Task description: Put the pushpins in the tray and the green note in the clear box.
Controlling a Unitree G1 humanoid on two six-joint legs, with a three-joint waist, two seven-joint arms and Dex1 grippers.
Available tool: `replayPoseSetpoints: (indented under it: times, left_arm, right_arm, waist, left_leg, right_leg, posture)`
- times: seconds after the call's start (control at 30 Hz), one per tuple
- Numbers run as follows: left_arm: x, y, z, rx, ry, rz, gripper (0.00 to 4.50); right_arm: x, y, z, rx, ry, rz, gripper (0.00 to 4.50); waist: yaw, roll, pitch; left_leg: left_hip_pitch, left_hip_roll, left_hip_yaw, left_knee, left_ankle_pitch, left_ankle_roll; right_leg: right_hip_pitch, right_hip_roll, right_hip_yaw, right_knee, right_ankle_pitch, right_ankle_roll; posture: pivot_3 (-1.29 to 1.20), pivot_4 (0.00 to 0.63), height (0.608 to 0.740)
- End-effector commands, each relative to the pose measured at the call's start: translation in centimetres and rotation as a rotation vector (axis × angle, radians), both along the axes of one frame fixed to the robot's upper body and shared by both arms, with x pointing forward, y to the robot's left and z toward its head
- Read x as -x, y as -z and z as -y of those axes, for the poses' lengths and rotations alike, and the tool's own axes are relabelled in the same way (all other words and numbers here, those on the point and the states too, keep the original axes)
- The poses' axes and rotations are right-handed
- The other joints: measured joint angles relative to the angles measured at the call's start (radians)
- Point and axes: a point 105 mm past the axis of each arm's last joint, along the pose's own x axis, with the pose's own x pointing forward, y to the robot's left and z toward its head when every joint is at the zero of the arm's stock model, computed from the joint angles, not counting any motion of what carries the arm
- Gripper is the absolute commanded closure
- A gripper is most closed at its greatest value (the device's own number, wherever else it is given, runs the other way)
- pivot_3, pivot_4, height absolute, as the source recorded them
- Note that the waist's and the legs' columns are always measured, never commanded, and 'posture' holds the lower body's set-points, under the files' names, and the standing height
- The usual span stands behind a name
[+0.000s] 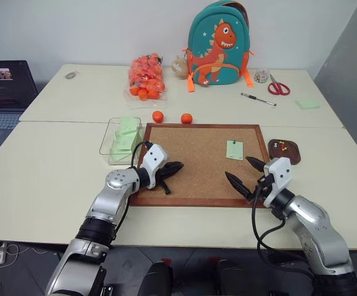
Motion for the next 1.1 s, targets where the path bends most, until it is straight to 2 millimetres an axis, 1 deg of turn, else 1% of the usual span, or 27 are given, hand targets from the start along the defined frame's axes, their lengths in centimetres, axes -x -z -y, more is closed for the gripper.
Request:
replayPoseSetpoints:
  times: [0.03, 0.13, 0.17, 0.3, 0.37, 0.57, 0.73, 0.77, 0.8, 0.87, 0.97, 1.07, 1.1]
  left_arm:
    - [0.2, 1.7, 0.1, -0.038, 0.003, -0.045, 4.44]
    - [0.3, 1.8, 0.2, -0.038, 0.012, -0.056, 4.44]
    - [0.4, 1.8, 0.2, -0.037, 0.015, -0.057, 4.44]
    - [0.6, 1.8, 0.4, -0.035, 0.028, -0.058, 4.44]
    - [0.7, 1.8, 0.5, -0.034, 0.033, -0.058, 4.44]
    - [1.0, 1.7, 0.9, -0.031, 0.05, -0.053, 4.44]
    - [1.2, 1.8, 1.1, -0.033, 0.061, -0.058, 4.44]
    - [1.2, 1.8, 1.1, -0.033, 0.063, -0.058, 4.5]
    - [1.3, 1.8, 1.1, -0.033, 0.063, -0.059, 4.5]
    - [1.3, 1.7, 1.2, -0.033, 0.066, -0.059, 4.5]
    - [1.4, 1.8, 1.2, -0.035, 0.07, -0.06, 4.5]
    - [1.4, 1.8, 1.2, -0.036, 0.072, -0.06, 4.5]
    - [1.4, 1.8, 1.2, -0.036, 0.072, -0.06, 4.5]
  right_arm:
    - [-2.4, -0.7, 0.0, -0.002, 0.081, -0.027, 0.0]
    - [-4.8, -2.3, 0.2, -0.025, 0.121, -0.018, 0.0]
    - [-5.3, -2.6, 0.2, -0.028, 0.13, -0.017, 0.0]
    - [-8.6, -3.4, 0.9, -0.011, 0.198, -0.052, 0.0]
    - [-9.7, -3.6, 1.2, -0.012, 0.219, -0.062, 0.0]
    - [-11.2, -2.9, 1.5, 0.018, 0.233, -0.081, 0.0]
    - [-11.7, -2.2, 1.1, 0.024, 0.219, -0.105, 0.0]
    - [-11.7, -2.1, 1.0, 0.023, 0.216, -0.11, 0.36]
    - [-11.7, -2.0, 1.0, 0.021, 0.215, -0.112, 0.46]
    - [-11.9, -1.7, 0.9, 0.019, 0.219, -0.12, 0.93]
    - [-12.2, -1.3, 0.9, 0.021, 0.233, -0.131, 1.42]
    - [-12.3, -1.1, 0.9, 0.02, 0.238, -0.135, 2.03]
    - [-12.4, -1.1, 0.9, 0.018, 0.239, -0.135, 2.15]
  waist:
    - [0.0, 0.0, 0.0]
    - [0.0, 0.0, 0.0]
    - [0.0, 0.0, 0.0]
    - [-0.001, 0.001, 0.0]
    - [0.0, 0.001, -0.001]
    - [0.0, 0.001, -0.001]
    - [-0.002, 0.001, -0.001]
    - [-0.002, 0.001, -0.001]
    - [-0.002, 0.001, -0.001]
    - [-0.002, 0.001, -0.001]
    - [-0.002, 0.001, -0.001]
    - [-0.002, 0.001, -0.001]
    - [-0.002, 0.001, -0.001]
  left_leg:
    - [0.0, 0.0, 0.0, 0.0, 0.0, 0.0]
    - [0.001, 0.0, 0.0, 0.0, 0.0, 0.0]
    - [0.001, 0.0, 0.0, 0.0, 0.0, 0.0]
    - [0.001, 0.0, 0.0, 0.0, 0.0, 0.0]
    - [0.001, 0.0, 0.0, 0.0, 0.0, 0.0]
    - [0.0, 0.0, 0.0, 0.0, 0.0, 0.0]
    - [0.0, 0.0, 0.0, 0.0, 0.0, 0.0]
    - [0.0, 0.0, 0.0, 0.0, 0.0, 0.0]
    - [0.0, 0.0, 0.0, 0.0, 0.0, 0.0]
    - [0.0, 0.0, 0.0, 0.0, 0.0, 0.0]
    - [0.0, 0.0, 0.0, 0.0, 0.0, 0.0]
    - [0.0, 0.0, 0.0, 0.0, 0.0, 0.0]
    - [0.0, 0.0, 0.0, 0.0, 0.0, 0.0]
  right_leg:
    - [0.0, 0.0, 0.0, 0.0, 0.0, 0.0]
    - [0.0, 0.0, 0.0, 0.001, 0.0, 0.0]
    - [0.0, 0.0, 0.0, 0.001, 0.0, 0.0]
    - [0.0, 0.0, 0.0, 0.002, 0.0, 0.0]
    - [0.0, 0.0, 0.0, 0.002, 0.0, 0.0]
    - [-0.001, 0.0, 0.0, 0.002, 0.0, 0.0]
    - [-0.001, 0.0, 0.0, 0.002, 0.0, 0.0]
    - [-0.001, 0.0, 0.0, 0.002, 0.0, 0.0]
    - [-0.001, 0.0, 0.0, 0.002, 0.0, 0.0]
    - [-0.001, 0.0, 0.0, 0.002, 0.0, 0.0]
    - [-0.001, 0.0, 0.0, 0.002, 0.0, 0.0]
    - [-0.002, 0.0, 0.0, 0.002, 0.0, 0.0]
    - [-0.002, 0.0, 0.0, 0.002, 0.0, 0.0]
  posture:
    - [0.0, 0.15, 0.74]
    - [0.0, 0.15, 0.74]
    - [0.0, 0.15, 0.74]
    - [0.0, 0.15, 0.74]
    - [0.0, 0.15, 0.74]
    - [0.0, 0.15, 0.74]
    - [0.0, 0.15, 0.74]
    - [0.0, 0.15, 0.74]
    - [0.0, 0.15, 0.74]
    - [0.0, 0.15, 0.74]
    - [0.0, 0.15, 0.74]
    - [0.0, 0.15, 0.74]
    - [0.0, 0.15, 0.74]
